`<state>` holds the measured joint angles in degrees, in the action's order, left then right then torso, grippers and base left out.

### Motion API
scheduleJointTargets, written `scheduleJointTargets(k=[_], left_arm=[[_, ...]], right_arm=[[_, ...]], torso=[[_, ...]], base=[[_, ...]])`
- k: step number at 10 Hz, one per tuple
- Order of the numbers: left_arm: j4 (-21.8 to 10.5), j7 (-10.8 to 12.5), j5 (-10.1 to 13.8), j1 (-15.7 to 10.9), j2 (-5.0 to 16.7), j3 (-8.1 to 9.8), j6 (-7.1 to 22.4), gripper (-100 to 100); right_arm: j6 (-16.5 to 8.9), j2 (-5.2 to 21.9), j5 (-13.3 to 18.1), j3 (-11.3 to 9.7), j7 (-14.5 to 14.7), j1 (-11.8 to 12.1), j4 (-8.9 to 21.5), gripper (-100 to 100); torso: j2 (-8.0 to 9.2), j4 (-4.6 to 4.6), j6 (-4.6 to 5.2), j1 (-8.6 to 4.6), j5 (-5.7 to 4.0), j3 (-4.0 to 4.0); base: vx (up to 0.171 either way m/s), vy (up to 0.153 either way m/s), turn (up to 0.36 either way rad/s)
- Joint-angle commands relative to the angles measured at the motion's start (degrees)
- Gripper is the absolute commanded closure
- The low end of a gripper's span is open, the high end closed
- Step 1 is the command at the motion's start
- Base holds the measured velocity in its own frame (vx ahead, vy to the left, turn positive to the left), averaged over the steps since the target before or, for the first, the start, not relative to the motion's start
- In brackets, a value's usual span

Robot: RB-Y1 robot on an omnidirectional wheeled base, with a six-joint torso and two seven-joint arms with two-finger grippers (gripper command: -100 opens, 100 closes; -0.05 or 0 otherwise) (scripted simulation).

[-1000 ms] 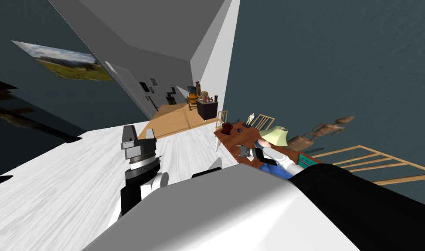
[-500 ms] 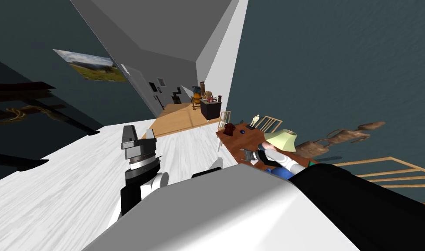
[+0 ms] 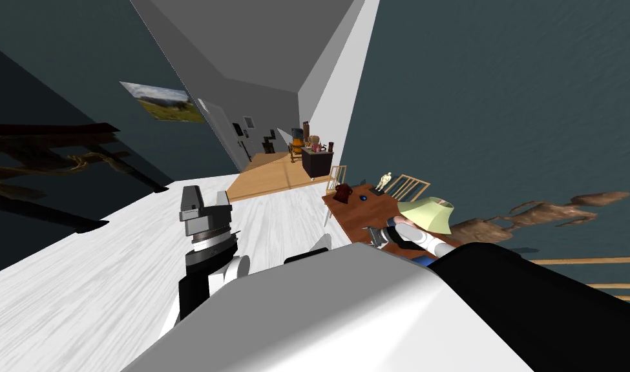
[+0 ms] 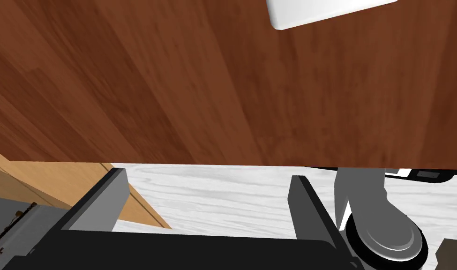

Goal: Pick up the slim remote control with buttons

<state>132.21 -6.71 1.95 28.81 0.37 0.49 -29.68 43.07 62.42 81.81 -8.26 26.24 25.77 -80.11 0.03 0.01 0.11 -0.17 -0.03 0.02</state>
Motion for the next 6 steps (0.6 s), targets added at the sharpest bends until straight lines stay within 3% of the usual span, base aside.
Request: scheduleJointTargets(k=[1, 3, 4, 5, 6], left_arm=[[0.0, 0.0, 0.0, 0.0, 0.0, 0.0, 0.0, 0], [0.0, 0.0, 0.0, 0.0, 0.0, 0.0, 0.0, 0], [0.0, 0.0, 0.0, 0.0, 0.0, 0.0, 0.0, 0], [0.0, 0.0, 0.0, 0.01, 0.0, 0.01, 0.0, 0], [0.0, 0.0, 0.0, 0.0, 0.0, 0.0, 0.0, 0]], right_arm=[[-0.19, 0.36, 2.52, -0.94, -0.05, -0.11, 0.68, -100], [0.45, 1.5, 6.6, -3.58, 1.68, -0.73, 4.11, -100], [0.45, 1.5, 7.67, -3.58, 1.68, -0.73, 4.79, -100], [0.72, 1.84, 9.96, -4.87, 2.46, -1.06, 6.6, -100], [0.72, 1.84, 9.96, -4.87, 2.46, -1.06, 6.63, -100]], torso=[[0.0, 0.0, 0.0, 0.0, 0.0, 0.0], [0.0, 0.0, 0.0, -0.01, -0.01, 0.0], [-0.02, 0.0, 0.01, -0.08, -0.02, -0.01], [-0.02, 0.0, 0.04, -0.07, -0.03, -0.01], [-0.02, 0.0, 0.02, -0.1, -0.02, -0.01]], base=[[-0.001, -0.048, 0.082], [-0.002, -0.06, 0.161], [0.002, -0.063, 0.061], [-0.001, -0.069, 0.101], [-0.001, -0.059, 0.065]])
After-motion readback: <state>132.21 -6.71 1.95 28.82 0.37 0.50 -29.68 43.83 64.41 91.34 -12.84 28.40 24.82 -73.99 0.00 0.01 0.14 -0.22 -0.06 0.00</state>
